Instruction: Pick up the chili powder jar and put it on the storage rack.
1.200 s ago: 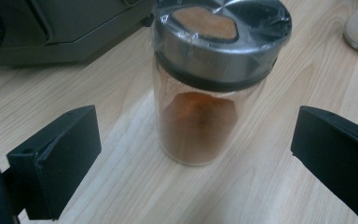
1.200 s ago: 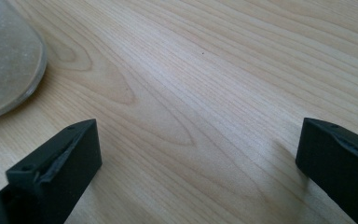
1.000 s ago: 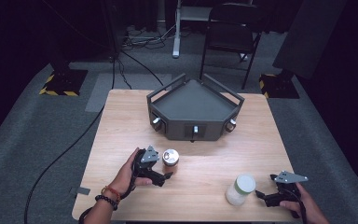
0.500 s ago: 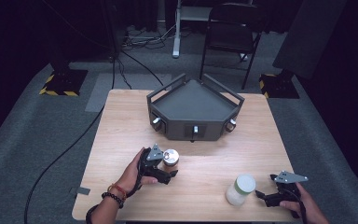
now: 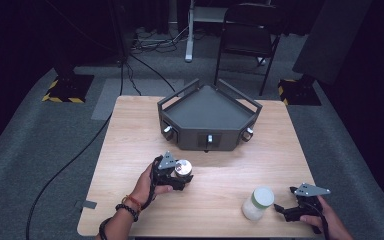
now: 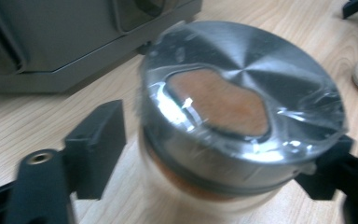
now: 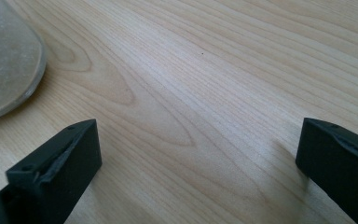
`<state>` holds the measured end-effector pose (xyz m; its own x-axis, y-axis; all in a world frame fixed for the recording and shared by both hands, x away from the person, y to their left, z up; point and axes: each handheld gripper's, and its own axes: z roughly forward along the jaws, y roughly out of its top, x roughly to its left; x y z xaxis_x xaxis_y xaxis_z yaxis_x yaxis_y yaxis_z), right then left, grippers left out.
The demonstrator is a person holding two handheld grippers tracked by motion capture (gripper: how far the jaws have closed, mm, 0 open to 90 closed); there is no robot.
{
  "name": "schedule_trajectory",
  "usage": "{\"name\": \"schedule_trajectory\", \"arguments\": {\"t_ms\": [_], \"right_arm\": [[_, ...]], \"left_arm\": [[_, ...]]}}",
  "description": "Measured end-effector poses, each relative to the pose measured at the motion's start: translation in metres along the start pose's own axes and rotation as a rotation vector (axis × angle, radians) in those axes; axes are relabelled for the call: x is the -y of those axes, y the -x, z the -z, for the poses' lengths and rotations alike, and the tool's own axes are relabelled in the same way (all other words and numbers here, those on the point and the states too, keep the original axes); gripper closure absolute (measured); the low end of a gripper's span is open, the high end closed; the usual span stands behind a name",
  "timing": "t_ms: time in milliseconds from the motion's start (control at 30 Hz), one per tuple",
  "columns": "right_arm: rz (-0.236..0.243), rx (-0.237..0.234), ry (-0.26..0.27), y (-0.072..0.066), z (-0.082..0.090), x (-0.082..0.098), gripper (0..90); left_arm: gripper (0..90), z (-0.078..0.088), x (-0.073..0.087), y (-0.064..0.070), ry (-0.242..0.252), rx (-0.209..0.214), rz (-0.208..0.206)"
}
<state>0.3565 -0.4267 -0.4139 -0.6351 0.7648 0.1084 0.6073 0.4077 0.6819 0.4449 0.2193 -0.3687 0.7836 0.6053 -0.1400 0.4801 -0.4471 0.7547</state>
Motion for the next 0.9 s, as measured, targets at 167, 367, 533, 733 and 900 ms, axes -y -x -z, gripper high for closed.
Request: {"name": "schedule_trajectory", "arguments": {"t_ms": [167, 367, 533, 733, 900], "right_arm": [[0.0, 0.0, 0.0, 0.0, 0.0, 0.0, 0.0], [0.0, 0.0, 0.0, 0.0, 0.0, 0.0, 0.0], [-0.001, 0.0, 0.0, 0.0, 0.0, 0.0, 0.0], [0.0, 0.0, 0.0, 0.0, 0.0, 0.0, 0.0], [-0.001, 0.0, 0.0, 0.0, 0.0, 0.0, 0.0]], "left_arm": [[30.8, -0.002, -0.002, 0.001, -0.002, 0.002, -0.022], [31.3, -0.001, 0.0, 0.002, 0.008, -0.006, -0.027], [31.8, 0.0, 0.001, -0.001, 0.019, -0.002, -0.015], [31.9, 0.002, -0.003, 0.001, 0.029, -0.018, -0.004], [31.9, 0.008, -0.011, 0.001, 0.043, -0.035, -0.02]]}}
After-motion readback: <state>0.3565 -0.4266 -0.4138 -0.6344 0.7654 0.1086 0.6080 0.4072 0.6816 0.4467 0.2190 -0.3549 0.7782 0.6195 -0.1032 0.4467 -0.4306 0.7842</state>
